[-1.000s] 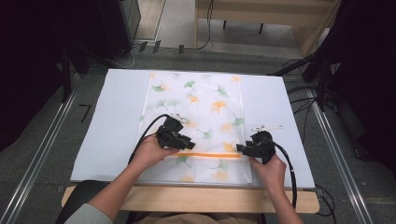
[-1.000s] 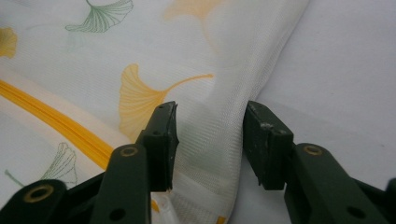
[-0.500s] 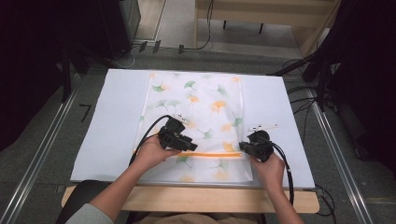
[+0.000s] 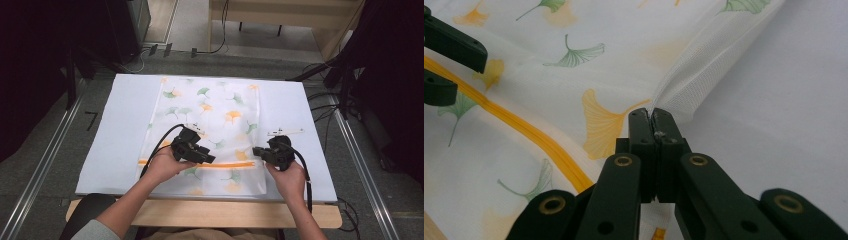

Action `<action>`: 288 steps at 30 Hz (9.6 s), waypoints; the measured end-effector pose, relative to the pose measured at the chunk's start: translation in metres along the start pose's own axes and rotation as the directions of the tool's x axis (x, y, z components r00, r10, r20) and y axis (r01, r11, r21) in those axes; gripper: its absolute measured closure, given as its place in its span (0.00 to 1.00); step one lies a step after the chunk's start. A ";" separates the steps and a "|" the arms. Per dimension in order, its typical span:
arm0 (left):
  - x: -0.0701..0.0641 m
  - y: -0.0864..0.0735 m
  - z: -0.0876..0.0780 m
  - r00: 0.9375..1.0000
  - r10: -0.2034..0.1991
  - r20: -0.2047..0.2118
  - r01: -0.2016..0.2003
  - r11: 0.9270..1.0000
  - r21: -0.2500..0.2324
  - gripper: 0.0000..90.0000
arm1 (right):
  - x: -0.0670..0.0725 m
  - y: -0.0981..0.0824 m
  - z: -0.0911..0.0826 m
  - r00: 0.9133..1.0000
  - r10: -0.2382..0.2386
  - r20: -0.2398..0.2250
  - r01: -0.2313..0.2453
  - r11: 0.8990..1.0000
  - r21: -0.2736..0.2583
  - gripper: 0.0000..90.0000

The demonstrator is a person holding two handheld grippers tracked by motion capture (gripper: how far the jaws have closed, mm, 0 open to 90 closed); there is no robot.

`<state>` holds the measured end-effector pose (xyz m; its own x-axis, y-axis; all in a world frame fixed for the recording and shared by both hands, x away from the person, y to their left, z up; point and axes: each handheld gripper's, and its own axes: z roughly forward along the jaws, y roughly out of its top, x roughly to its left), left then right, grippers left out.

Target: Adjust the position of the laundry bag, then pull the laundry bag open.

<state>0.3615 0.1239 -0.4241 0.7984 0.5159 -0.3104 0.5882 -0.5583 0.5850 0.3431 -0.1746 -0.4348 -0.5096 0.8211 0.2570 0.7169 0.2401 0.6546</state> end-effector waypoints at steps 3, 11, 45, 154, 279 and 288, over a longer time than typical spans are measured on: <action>-0.006 0.002 0.003 1.000 0.010 0.015 -0.009 1.000 -0.010 0.63 | 0.004 0.001 0.005 1.000 -0.001 -0.019 0.001 1.000 0.004 1.00; -0.019 0.005 0.016 0.998 0.022 0.060 -0.022 1.000 -0.006 0.64 | 0.010 0.005 0.003 0.999 -0.020 -0.032 0.020 0.999 -0.027 1.00; -0.061 0.033 0.049 0.995 0.099 0.027 -0.098 0.994 -0.041 0.99 | 0.008 0.009 0.002 0.999 -0.013 -0.040 0.012 1.000 -0.023 1.00; -0.066 0.027 0.088 0.998 0.055 -0.037 -0.058 0.996 -0.067 1.00 | 0.011 0.008 0.001 0.998 0.002 -0.055 -0.003 1.000 -0.013 1.00; -0.036 0.026 0.067 1.000 -0.002 0.000 0.002 1.000 0.009 1.00 | 0.000 -0.004 -0.014 0.991 0.007 -0.137 0.003 0.997 0.073 0.95; -0.030 0.022 0.056 0.998 -0.018 0.052 0.019 1.000 -0.005 1.00 | -0.002 -0.004 -0.012 0.989 0.015 -0.145 -0.002 0.996 0.088 0.95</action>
<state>0.3579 0.0598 -0.4436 0.7930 0.4920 -0.3594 0.6025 -0.5454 0.5827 0.3356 -0.1837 -0.4297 -0.5626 0.7410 0.3667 0.7571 0.2835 0.5886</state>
